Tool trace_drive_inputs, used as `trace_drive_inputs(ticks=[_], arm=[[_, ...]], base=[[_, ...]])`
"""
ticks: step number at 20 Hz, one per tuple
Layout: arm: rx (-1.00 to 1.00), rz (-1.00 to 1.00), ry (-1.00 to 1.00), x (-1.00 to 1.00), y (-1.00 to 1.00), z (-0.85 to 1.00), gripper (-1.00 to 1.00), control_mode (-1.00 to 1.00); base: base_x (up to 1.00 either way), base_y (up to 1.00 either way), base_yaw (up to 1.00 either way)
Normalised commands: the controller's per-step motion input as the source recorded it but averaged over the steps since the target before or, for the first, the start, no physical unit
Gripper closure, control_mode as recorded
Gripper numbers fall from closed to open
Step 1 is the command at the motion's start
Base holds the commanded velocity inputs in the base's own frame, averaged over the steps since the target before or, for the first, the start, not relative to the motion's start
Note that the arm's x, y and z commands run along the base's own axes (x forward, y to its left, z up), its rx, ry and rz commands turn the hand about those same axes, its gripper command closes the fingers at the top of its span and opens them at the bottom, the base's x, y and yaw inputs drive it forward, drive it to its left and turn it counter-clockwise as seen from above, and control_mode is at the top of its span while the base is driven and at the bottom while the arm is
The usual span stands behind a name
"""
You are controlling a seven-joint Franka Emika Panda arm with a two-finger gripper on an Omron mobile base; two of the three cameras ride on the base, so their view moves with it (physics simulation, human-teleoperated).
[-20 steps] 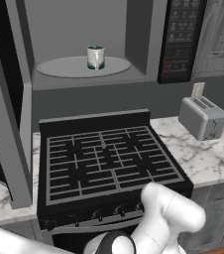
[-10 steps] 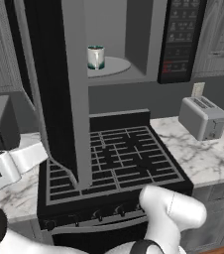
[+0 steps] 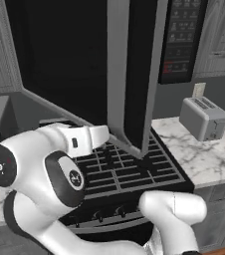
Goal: Place the microwavable item in the microwave. Then, close the microwave door and press the start button.
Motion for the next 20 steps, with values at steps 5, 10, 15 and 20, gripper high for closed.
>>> trace_drive_inputs(ticks=[5,10,15,20], arm=[[0.20,0.25,0.00,0.04,-0.99,0.00,-1.00,-1.00],[0.08,0.24,0.00,0.19,-0.71,0.00,-1.00,-1.00],[0.00,0.22,0.01,0.46,-0.29,0.00,-1.00,-1.00],[0.00,0.21,0.01,0.72,-0.03,0.01,-1.00,-1.00]], base=[[0.00,0.00,0.00],[0.00,0.00,0.00],[0.00,0.00,0.00],[0.00,0.00,0.00]])
